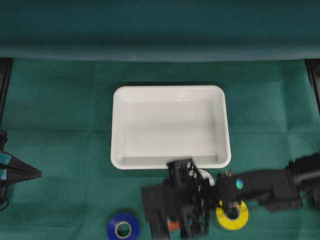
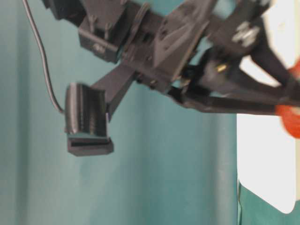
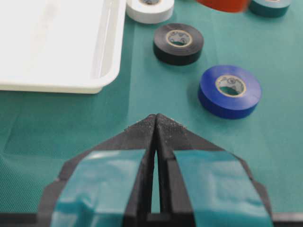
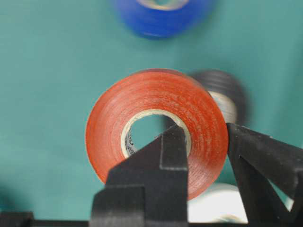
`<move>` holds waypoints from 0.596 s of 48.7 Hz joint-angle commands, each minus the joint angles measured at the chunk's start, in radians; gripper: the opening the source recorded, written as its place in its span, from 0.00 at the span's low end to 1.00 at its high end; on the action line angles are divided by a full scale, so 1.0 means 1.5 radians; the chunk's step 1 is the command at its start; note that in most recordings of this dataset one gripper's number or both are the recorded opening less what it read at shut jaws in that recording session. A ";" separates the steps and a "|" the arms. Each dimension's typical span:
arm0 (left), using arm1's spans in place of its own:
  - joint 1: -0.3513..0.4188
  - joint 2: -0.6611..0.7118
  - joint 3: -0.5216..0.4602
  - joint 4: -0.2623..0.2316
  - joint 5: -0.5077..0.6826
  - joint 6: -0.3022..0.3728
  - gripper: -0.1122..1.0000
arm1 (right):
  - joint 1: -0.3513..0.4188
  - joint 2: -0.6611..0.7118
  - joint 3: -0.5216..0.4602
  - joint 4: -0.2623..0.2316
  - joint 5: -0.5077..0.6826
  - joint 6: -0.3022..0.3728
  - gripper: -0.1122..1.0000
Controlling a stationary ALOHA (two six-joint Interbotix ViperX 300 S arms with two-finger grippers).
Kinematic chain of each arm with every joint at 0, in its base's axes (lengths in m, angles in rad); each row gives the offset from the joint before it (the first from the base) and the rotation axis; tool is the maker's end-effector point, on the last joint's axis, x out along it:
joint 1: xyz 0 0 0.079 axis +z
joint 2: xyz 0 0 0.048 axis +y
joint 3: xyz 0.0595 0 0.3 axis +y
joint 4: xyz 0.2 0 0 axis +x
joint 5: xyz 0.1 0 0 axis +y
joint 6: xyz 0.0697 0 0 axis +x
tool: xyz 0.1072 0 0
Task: Put the tape into the white case with the right arm.
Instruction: 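Close the right gripper on the red tape roll and lift it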
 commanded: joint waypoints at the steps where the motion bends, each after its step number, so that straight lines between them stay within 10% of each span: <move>1: 0.002 0.006 -0.006 -0.001 -0.006 -0.001 0.10 | -0.028 -0.029 -0.010 -0.014 0.001 0.001 0.11; 29: 0.002 0.006 -0.007 -0.001 -0.006 0.000 0.10 | -0.213 -0.027 0.007 -0.122 -0.044 -0.009 0.11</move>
